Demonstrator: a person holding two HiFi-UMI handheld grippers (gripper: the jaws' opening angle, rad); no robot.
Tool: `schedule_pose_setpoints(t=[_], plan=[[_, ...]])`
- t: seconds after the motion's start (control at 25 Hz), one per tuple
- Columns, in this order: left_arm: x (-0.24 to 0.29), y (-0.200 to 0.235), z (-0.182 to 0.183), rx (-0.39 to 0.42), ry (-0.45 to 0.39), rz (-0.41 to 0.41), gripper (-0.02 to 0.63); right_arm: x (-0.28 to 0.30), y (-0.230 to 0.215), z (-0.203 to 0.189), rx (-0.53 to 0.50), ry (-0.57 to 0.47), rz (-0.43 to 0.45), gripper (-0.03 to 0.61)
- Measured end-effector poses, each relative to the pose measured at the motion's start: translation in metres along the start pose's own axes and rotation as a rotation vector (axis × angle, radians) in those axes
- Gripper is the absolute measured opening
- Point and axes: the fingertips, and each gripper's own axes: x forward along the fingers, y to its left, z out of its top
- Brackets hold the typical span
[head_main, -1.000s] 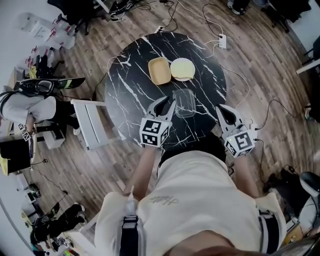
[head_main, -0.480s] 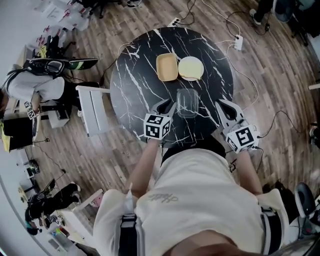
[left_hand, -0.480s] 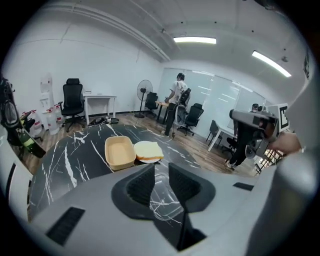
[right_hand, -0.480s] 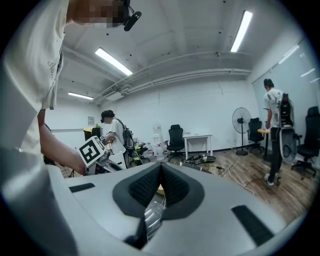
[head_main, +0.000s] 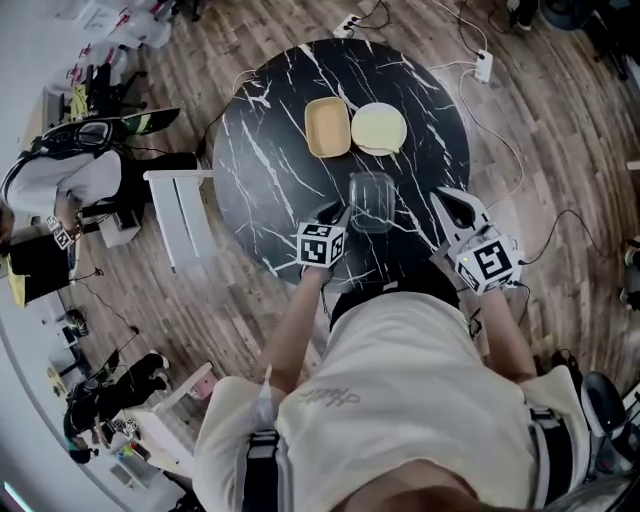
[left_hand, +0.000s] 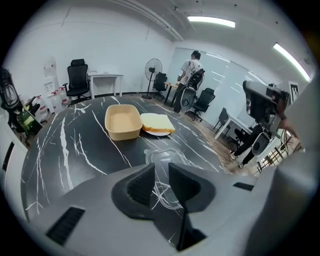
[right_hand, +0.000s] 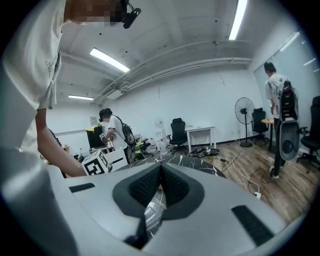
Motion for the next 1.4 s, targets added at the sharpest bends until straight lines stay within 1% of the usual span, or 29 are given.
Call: schedule_pose_setpoints(t=[0.12, 0.2, 0.36, 0.44, 0.6, 0.72, 0.84, 0.96, 1.16, 1.2, 1.24, 1.4], plan=[[0.015, 0.006, -0.016, 0.019, 0.054, 0.012, 0.103, 0.003, -0.002, -0.002, -0.023, 0.024, 0.008, 0.008], [0.023, 0.011, -0.024, 0.009, 0.074, 0.023, 0.102, 0.004, -0.004, -0.007, -0.024, 0.043, 0.012, 0.008], [0.036, 0.020, -0.035, -0.030, 0.116, 0.028, 0.103, 0.006, -0.014, -0.015, 0.052, 0.048, 0.008, 0.008], [0.041, 0.022, -0.042, -0.041, 0.139, 0.025, 0.102, 0.007, -0.019, -0.018, 0.070, 0.056, 0.003, 0.008], [0.049, 0.022, -0.053, -0.064, 0.165, 0.025, 0.102, 0.014, -0.021, -0.018, 0.028, 0.077, 0.014, 0.008], [0.053, 0.023, -0.057, -0.076, 0.183, 0.024, 0.102, 0.022, -0.020, -0.016, 0.013, 0.081, 0.032, 0.008], [0.056, 0.027, -0.058, -0.080, 0.194, 0.030, 0.102, 0.031, -0.019, -0.013, 0.039, 0.074, 0.047, 0.008], [0.057, 0.029, -0.057, -0.093, 0.204, 0.018, 0.101, 0.037, -0.016, -0.008, 0.052, 0.065, 0.071, 0.008], [0.057, 0.028, -0.057, -0.083, 0.235, 0.002, 0.087, 0.044, -0.017, -0.005, 0.054, 0.063, 0.088, 0.008], [0.058, 0.026, -0.057, -0.080, 0.243, -0.005, 0.082, 0.045, -0.018, -0.006, 0.058, 0.063, 0.089, 0.008], [0.059, 0.024, -0.056, -0.079, 0.249, -0.014, 0.039, 0.046, -0.019, -0.006, 0.061, 0.064, 0.090, 0.008], [0.064, 0.020, -0.055, -0.096, 0.264, -0.027, 0.026, 0.049, -0.018, -0.003, 0.057, 0.054, 0.099, 0.008]])
